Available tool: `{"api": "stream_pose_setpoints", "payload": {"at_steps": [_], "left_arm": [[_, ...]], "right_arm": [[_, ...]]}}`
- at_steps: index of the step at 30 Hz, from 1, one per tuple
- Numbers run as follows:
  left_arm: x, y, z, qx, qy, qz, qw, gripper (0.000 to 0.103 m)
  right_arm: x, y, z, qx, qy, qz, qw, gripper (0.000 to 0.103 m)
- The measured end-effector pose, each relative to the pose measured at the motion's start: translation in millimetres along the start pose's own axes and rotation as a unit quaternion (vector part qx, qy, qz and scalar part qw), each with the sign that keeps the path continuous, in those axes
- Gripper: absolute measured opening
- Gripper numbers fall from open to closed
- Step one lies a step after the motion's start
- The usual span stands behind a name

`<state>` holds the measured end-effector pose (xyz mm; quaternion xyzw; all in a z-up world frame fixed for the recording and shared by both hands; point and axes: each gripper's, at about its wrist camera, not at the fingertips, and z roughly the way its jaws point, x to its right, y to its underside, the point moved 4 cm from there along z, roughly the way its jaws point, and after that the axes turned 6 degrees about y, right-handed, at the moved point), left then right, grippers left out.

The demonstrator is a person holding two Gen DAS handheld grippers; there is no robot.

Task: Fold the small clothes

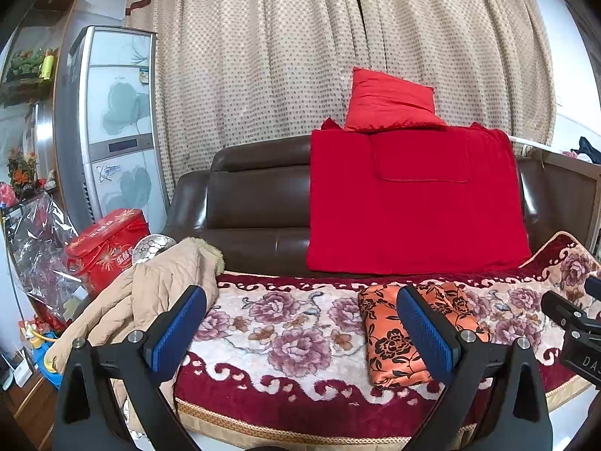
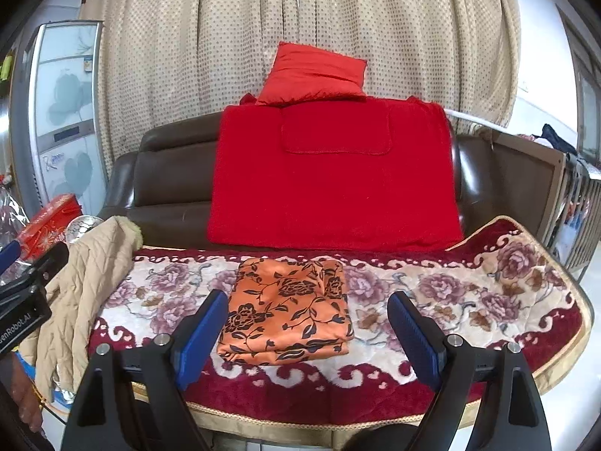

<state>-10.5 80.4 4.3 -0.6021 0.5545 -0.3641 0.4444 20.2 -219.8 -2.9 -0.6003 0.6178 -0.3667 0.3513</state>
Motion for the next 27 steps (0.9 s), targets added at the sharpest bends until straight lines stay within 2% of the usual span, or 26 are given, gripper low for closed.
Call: {"api": "stream_pose_setpoints", "payload": {"at_steps": [27], "left_arm": [[9.6,-4.3,10.9,-0.008,0.003,0.010,0.9999,0.101]], "right_arm": [[1.3,-7.2,13.8,0.007,0.018,-0.010,1.000,0.090]]}}
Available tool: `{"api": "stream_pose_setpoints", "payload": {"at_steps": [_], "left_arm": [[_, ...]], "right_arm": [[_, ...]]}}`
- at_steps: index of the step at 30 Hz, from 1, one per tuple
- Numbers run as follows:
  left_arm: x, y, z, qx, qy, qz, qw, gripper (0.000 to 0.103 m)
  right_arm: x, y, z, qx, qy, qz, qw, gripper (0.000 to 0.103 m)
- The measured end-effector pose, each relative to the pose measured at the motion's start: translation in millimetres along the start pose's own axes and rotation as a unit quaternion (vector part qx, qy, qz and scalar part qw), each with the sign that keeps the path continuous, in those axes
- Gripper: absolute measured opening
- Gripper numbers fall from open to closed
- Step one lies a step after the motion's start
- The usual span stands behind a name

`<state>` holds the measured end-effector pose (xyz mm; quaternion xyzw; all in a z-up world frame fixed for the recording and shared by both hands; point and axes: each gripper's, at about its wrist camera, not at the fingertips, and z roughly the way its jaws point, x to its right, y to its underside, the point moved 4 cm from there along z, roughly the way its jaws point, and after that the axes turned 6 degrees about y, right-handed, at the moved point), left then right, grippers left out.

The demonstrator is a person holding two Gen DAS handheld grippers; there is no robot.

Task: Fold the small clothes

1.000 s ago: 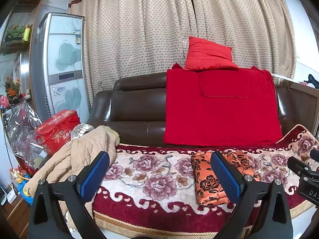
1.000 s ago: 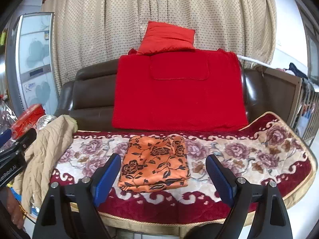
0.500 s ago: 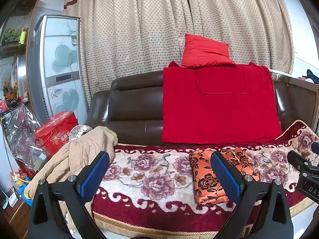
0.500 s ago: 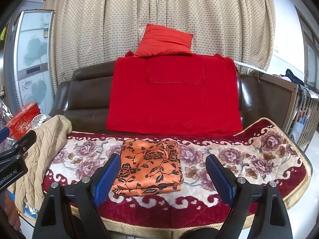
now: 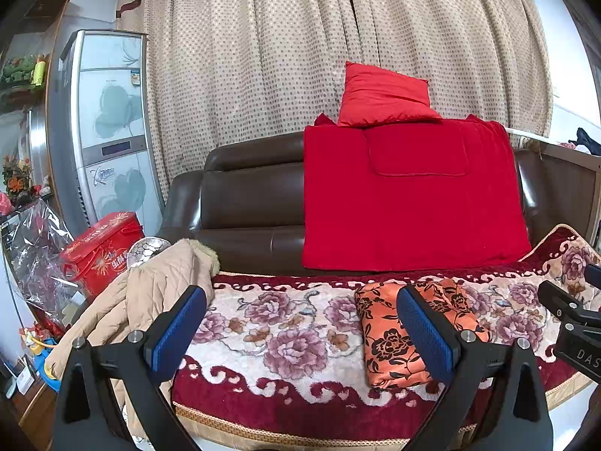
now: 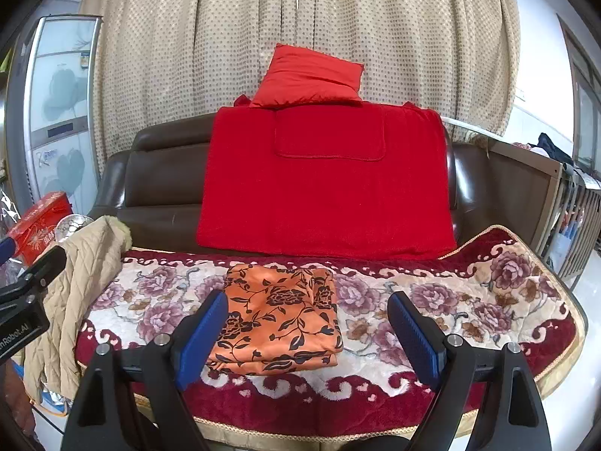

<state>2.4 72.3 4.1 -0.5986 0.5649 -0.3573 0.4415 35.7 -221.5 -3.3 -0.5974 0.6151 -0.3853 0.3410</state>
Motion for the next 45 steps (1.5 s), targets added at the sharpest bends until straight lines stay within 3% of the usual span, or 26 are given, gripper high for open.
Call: {"api": "stream_pose_setpoints", "payload": {"at_steps": [45], "left_arm": [[10.2,5.3,12.5,-0.012,0.004,0.011,0.9999,0.101]], "right_arm": [[4.8,7.9,17.1,-0.012,0.008,0.010,1.000,0.090]]}}
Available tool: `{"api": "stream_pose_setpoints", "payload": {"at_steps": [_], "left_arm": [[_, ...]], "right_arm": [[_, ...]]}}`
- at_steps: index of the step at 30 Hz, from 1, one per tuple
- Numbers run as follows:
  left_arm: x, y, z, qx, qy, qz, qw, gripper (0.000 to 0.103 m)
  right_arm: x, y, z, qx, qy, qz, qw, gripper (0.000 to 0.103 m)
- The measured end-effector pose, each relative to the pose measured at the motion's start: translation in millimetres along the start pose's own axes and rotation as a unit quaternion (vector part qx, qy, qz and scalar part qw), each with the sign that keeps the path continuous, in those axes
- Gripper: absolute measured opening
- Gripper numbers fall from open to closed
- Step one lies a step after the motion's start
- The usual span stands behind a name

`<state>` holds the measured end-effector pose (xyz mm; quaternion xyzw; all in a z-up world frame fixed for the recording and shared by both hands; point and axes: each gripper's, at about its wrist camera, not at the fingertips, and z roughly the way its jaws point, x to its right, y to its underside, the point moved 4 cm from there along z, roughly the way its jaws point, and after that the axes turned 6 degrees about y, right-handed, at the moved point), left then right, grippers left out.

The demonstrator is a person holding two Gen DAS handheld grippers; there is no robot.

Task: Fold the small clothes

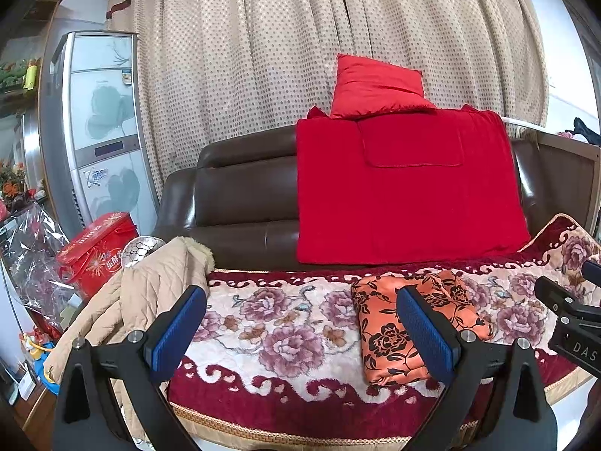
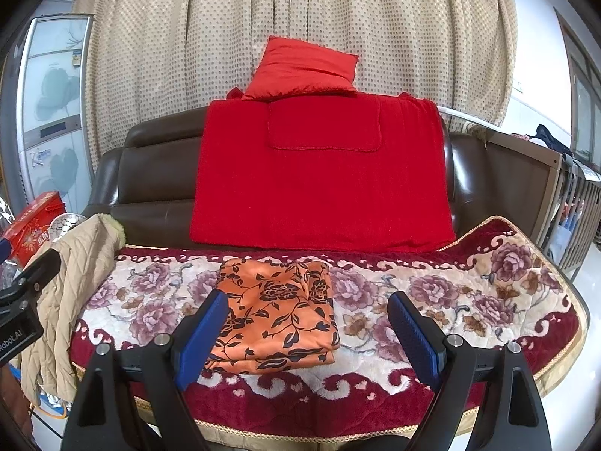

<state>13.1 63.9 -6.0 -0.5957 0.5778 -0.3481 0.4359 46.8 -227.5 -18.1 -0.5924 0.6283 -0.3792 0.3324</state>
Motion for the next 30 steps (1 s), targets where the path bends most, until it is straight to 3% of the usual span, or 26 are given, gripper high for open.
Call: {"api": "stream_pose_setpoints", "payload": {"at_steps": [30], "left_arm": [[-0.9,8.6,15.9,-0.014,0.003,0.002,0.9999,0.101]], "right_arm": [[-2.7,6.6,15.7,-0.016,0.003,0.002,1.000,0.090]]}}
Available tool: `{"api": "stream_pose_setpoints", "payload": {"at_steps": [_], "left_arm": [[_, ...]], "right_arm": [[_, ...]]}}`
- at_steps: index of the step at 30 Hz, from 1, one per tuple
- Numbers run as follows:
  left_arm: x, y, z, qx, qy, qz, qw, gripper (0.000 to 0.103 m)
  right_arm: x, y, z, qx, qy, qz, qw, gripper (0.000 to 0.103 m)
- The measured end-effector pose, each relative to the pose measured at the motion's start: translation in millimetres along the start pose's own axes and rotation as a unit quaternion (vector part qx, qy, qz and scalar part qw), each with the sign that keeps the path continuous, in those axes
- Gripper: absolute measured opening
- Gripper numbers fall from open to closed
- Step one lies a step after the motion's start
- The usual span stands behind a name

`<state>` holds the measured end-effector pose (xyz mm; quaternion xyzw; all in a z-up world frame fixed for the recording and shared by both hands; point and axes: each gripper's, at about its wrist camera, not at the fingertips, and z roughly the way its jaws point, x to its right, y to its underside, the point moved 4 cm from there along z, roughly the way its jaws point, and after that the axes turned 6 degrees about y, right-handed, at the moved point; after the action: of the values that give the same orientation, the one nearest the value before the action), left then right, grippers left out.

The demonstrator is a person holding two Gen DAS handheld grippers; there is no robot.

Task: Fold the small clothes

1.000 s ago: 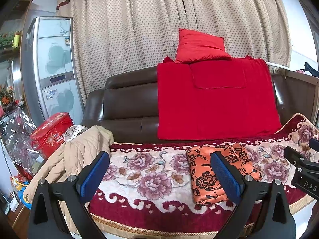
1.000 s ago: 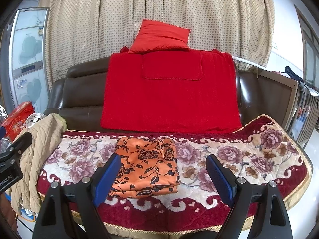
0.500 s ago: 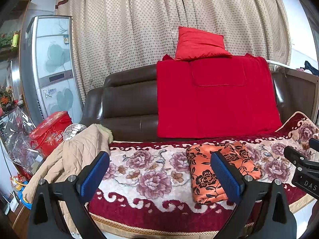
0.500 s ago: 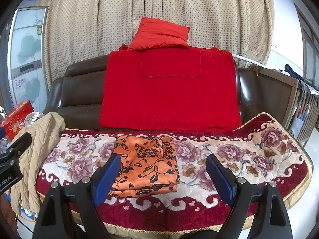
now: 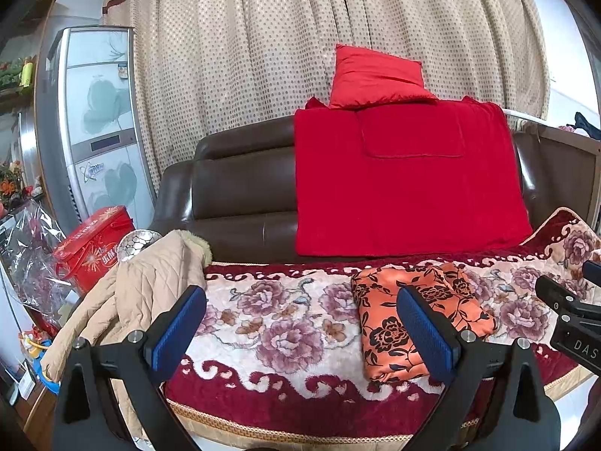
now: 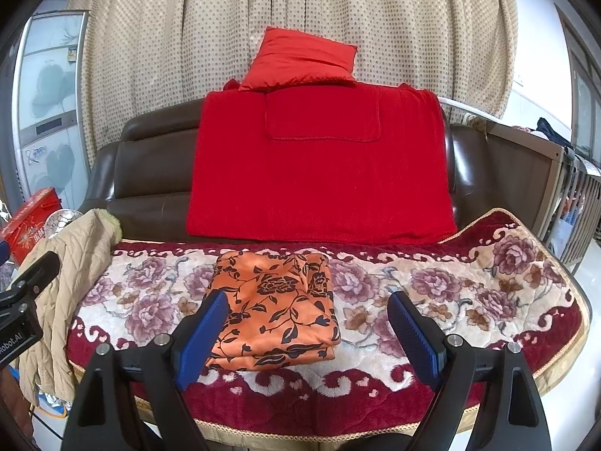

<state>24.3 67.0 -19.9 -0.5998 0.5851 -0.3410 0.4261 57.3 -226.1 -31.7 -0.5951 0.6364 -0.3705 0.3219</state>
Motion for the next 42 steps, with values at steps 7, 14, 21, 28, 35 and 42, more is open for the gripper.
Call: {"api": "stream_pose_setpoints", "payload": {"at_steps": [7,14,21,28,35,42], "left_arm": [[0.6,0.2,0.1,-0.001,0.000,0.001,1.0000,0.101],[0.8,0.2,0.3,-0.001,0.001,0.001,1.0000,0.101],[0.1,0.0,0.2,-0.001,0.001,0.003,1.0000,0.101],[0.9,-3.2,0.0,0.001,0.001,0.004,1.0000,0.101],[1.8,-4.1,-0.3,0.002,0.001,0.004,1.0000,0.101],[0.4,-5.2,0.5,0.002,0.002,0.002,1.0000,0.101]], "right_arm": [[0.1,1.8,2.3,-0.003,0.001,0.001,1.000,0.090],[0.8,1.7,3.5,-0.003,0.000,0.001,1.000,0.090],[1.2,1.9,3.9,-0.003,0.000,0.002,1.000,0.090],[2.0,1.7,4.5,-0.002,0.000,0.002,1.000,0.090],[2.0,2.0,4.0,-0.002,0.000,0.002,1.000,0.090],[2.7,-0.2,4.2,-0.002,0.000,0.001,1.000,0.090]]}}
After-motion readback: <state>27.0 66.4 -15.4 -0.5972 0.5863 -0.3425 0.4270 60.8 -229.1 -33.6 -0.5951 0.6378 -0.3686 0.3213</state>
